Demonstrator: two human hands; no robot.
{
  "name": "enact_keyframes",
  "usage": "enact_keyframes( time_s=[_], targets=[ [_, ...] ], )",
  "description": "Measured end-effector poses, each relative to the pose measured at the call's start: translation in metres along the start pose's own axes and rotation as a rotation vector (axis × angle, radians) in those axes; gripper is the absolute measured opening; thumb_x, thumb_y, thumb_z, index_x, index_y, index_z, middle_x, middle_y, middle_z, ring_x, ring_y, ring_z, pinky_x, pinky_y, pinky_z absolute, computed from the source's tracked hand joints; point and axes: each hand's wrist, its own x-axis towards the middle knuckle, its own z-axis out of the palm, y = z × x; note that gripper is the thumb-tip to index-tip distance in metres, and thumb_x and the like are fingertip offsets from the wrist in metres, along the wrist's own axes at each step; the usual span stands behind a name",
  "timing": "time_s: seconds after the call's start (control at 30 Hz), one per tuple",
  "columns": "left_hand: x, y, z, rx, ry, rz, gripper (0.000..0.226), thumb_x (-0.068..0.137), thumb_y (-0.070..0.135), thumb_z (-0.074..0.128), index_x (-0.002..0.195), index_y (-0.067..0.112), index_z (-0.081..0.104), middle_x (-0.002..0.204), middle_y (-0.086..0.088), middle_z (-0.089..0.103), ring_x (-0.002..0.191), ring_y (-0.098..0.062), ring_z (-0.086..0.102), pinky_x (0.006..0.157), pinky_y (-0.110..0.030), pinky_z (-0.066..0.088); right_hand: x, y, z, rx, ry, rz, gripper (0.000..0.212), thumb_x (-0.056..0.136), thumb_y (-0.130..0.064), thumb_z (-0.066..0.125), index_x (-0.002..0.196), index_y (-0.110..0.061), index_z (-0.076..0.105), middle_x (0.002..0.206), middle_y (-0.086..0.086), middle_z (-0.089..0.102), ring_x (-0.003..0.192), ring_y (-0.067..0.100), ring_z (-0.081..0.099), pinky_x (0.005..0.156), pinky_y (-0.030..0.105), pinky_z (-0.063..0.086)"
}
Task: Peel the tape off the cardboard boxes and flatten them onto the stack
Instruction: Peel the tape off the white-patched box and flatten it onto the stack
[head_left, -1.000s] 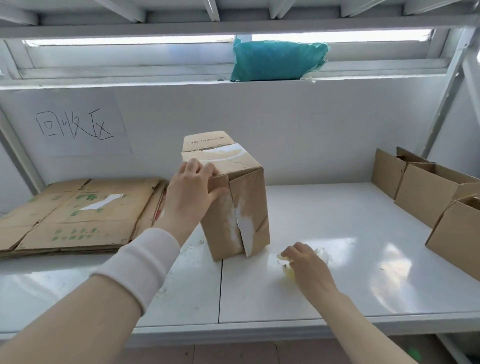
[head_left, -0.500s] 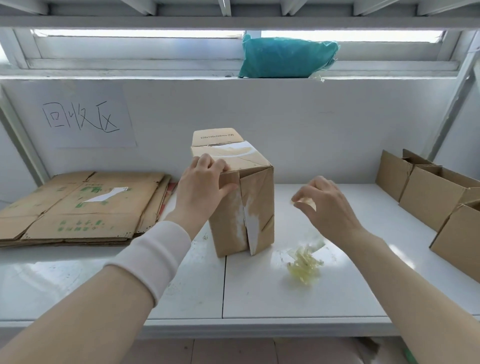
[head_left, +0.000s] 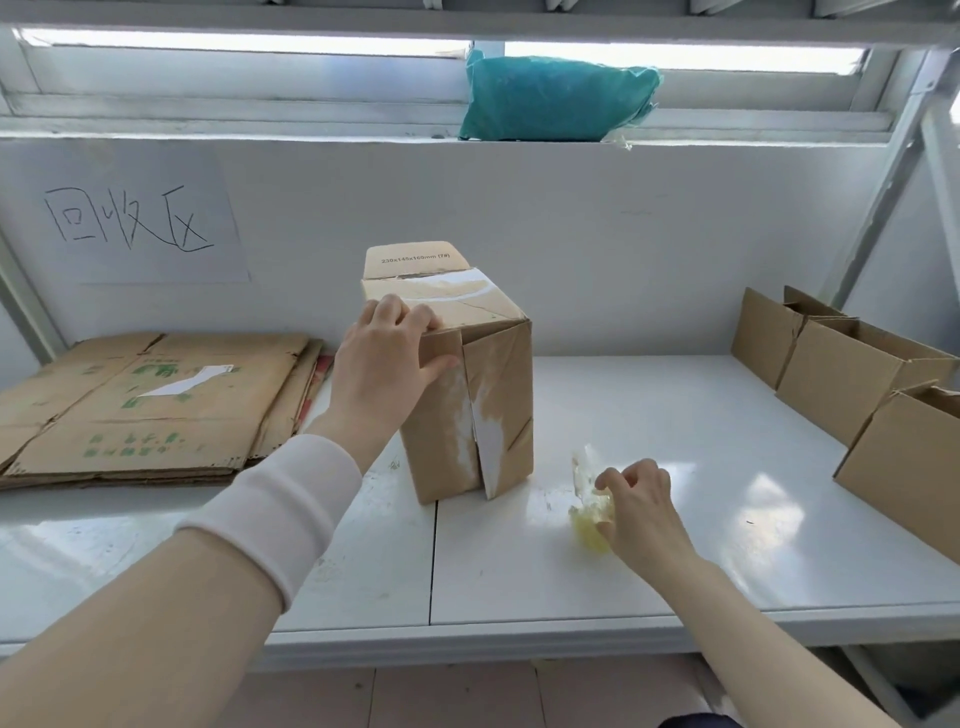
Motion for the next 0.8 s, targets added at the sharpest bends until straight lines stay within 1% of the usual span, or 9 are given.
enact_keyframes(
  time_s=[0.1, 0.2, 0.27, 0.33, 0.43, 0.5, 0.6, 0.7, 0.8],
  targets=[
    [0.0, 0.0, 0.0, 0.006, 0.002, 0.002, 0.043, 0.08, 0.041, 0.066, 0.114, 0.017, 0.058, 0.108, -0.007, 0.053, 0.111, -0.024, 0.045, 0.085, -0.034, 0.04, 0.002, -0.006, -0.011, 0.03, -0.063, -0.058, 0.048, 0.087, -0.018, 0.059, 0.132, -0.026, 0.043, 0.121, 0.005, 0.023, 0.123, 0.021, 0.024, 0.093, 0.022, 0.037],
    [0.001, 0.0, 0.001, -0.001, -0.001, 0.003, 0.043, 0.079, 0.04, 0.067, 0.114, 0.017, 0.058, 0.108, -0.007, 0.052, 0.111, -0.024, 0.045, 0.086, -0.034, 0.04, 0.01, -0.003, -0.02, -0.028, -0.167, -0.148, 0.044, 0.092, -0.023, 0.052, 0.135, -0.027, 0.041, 0.123, 0.007, 0.027, 0.123, 0.023, 0.03, 0.104, 0.028, 0.033],
    [0.001, 0.0, 0.002, -0.005, 0.002, 0.002, 0.043, 0.079, 0.04, 0.067, 0.114, 0.016, 0.058, 0.108, -0.007, 0.052, 0.111, -0.024, 0.045, 0.086, -0.033, 0.04, 0.015, -0.004, -0.031, 0.018, -0.162, -0.17, 0.037, 0.095, -0.015, 0.043, 0.131, -0.016, 0.044, 0.116, 0.005, 0.041, 0.106, 0.023, 0.047, 0.095, 0.036, 0.045],
    [0.001, 0.001, 0.002, -0.005, 0.005, 0.003, 0.043, 0.08, 0.04, 0.067, 0.114, 0.016, 0.058, 0.108, -0.007, 0.052, 0.111, -0.025, 0.045, 0.087, -0.034, 0.04, 0.019, -0.006, -0.041, 0.064, -0.002, -0.146, 0.027, 0.093, -0.005, 0.038, 0.115, -0.01, 0.052, 0.102, 0.005, 0.055, 0.082, 0.022, 0.055, 0.071, 0.03, 0.047],
    [0.0, 0.002, 0.003, -0.006, 0.008, 0.003, 0.043, 0.08, 0.04, 0.067, 0.115, 0.016, 0.058, 0.108, -0.007, 0.052, 0.111, -0.025, 0.045, 0.088, -0.033, 0.039, 0.019, -0.011, -0.044, 0.151, 0.076, -0.026, 0.023, 0.092, -0.003, 0.044, 0.101, -0.007, 0.065, 0.102, 0.007, 0.056, 0.093, 0.022, 0.055, 0.074, 0.02, 0.034],
    [0.0, 0.002, 0.003, -0.006, 0.006, 0.003, 0.043, 0.08, 0.039, 0.066, 0.115, 0.016, 0.058, 0.109, -0.007, 0.052, 0.111, -0.025, 0.044, 0.089, -0.033, 0.039, 0.016, -0.011, -0.039, 0.166, 0.031, -0.012, 0.017, 0.091, -0.006, 0.051, 0.098, -0.008, 0.066, 0.101, 0.004, 0.048, 0.098, 0.022, 0.054, 0.077, 0.019, 0.033],
    [0.0, 0.002, 0.003, -0.008, 0.006, 0.006, 0.043, 0.08, 0.04, 0.066, 0.115, 0.016, 0.058, 0.109, -0.007, 0.052, 0.111, -0.025, 0.044, 0.089, -0.033, 0.038, 0.007, -0.005, -0.028, 0.192, -0.119, 0.079, 0.019, 0.084, -0.015, 0.066, 0.099, -0.012, 0.055, 0.106, 0.001, 0.028, 0.087, 0.021, 0.047, 0.077, 0.022, 0.036],
    [0.0, 0.002, 0.003, -0.015, 0.012, 0.008, 0.043, 0.08, 0.04, 0.066, 0.114, 0.016, 0.058, 0.108, -0.007, 0.052, 0.11, -0.024, 0.045, 0.089, -0.033, 0.039, -0.003, -0.003, -0.01, 0.074, -0.14, 0.076, 0.008, 0.09, -0.017, 0.054, 0.085, -0.014, 0.048, 0.102, 0.002, 0.044, 0.086, 0.022, 0.052, 0.072, 0.025, 0.036],
    [0.0, 0.001, 0.004, -0.025, 0.018, 0.011, 0.042, 0.08, 0.039, 0.067, 0.113, 0.015, 0.059, 0.107, -0.007, 0.052, 0.109, -0.025, 0.045, 0.09, -0.032, 0.038, -0.009, -0.005, -0.01, 0.014, -0.193, 0.041, 0.021, 0.089, -0.003, 0.037, 0.085, -0.015, 0.054, 0.102, 0.007, 0.062, 0.097, 0.025, 0.056, 0.076, 0.028, 0.042]
  ],
)
